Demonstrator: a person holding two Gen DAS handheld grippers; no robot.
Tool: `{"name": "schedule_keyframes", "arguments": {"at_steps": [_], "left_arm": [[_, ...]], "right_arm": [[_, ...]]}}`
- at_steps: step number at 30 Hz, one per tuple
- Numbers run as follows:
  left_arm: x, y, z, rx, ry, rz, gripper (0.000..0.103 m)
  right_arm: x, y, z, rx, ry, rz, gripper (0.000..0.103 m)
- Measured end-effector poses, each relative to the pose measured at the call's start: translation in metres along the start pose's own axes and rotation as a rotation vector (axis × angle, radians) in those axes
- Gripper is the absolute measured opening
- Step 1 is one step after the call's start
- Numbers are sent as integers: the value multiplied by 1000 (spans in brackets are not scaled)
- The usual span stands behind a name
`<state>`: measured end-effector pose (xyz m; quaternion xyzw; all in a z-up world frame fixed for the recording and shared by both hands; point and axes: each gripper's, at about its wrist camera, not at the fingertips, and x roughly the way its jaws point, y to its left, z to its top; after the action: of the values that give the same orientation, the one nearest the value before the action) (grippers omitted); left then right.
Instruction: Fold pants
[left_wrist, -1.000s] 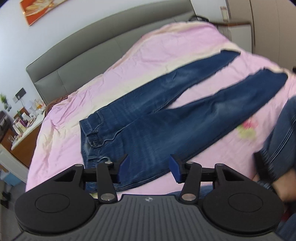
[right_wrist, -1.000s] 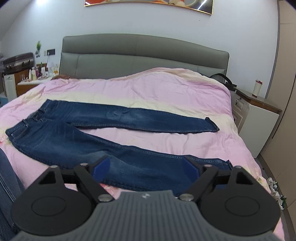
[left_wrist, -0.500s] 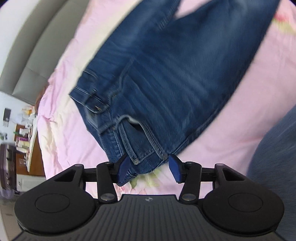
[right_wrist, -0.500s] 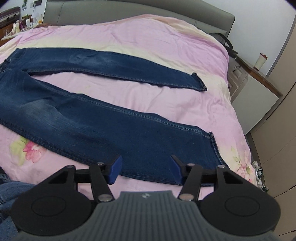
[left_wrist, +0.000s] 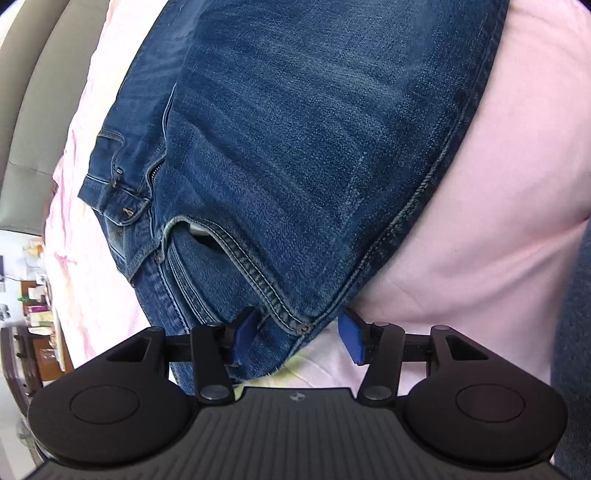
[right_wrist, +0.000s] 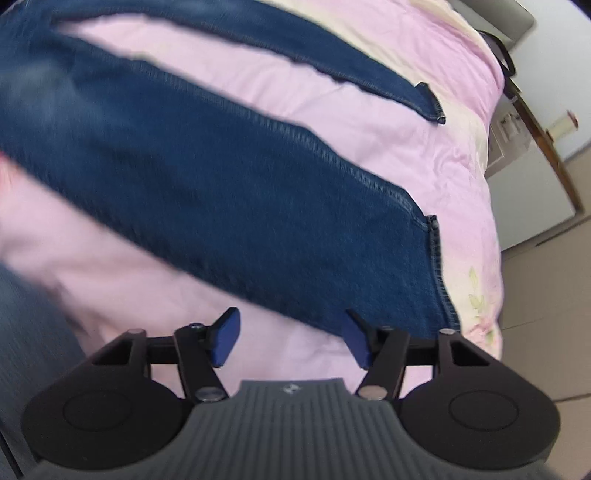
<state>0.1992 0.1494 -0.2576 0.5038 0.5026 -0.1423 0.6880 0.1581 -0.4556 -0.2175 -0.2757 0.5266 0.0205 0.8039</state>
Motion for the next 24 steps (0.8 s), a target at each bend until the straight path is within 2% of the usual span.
{"name": "schedule_keyframes", "arguments": {"at_steps": [2,7,11,12,13,14,16,20,24], "left_arm": [[2,3,4,-32,1,13,57],[-1,2,8,-107,-28,60,33],[-11,3,8,-205,-54,109,30],[-15,5,7,-222,-64,117,29],[-19,8,7,-240,-75,128,29],[-25,10,5,-263,-88,139,29],[-39,18,3,-321,-115,156,28],[-66,43,4,-447,-174,187,27],[-93,79,5,-587,-229,189,27]], "right_arm": [[9,1,-10,-100,18,-58,65],[32,-1,-27,-262,42,-152,62],[49,0,-36,-334,28,-214,61],[51,-1,-37,-333,19,-231,50],[53,-1,-36,-323,12,-245,28],[54,-2,-32,-308,6,-265,19],[51,-2,-29,-278,-1,-289,10],[23,-17,-19,-166,-77,-363,4],[-18,-42,9,-93,-192,-461,4]]}}
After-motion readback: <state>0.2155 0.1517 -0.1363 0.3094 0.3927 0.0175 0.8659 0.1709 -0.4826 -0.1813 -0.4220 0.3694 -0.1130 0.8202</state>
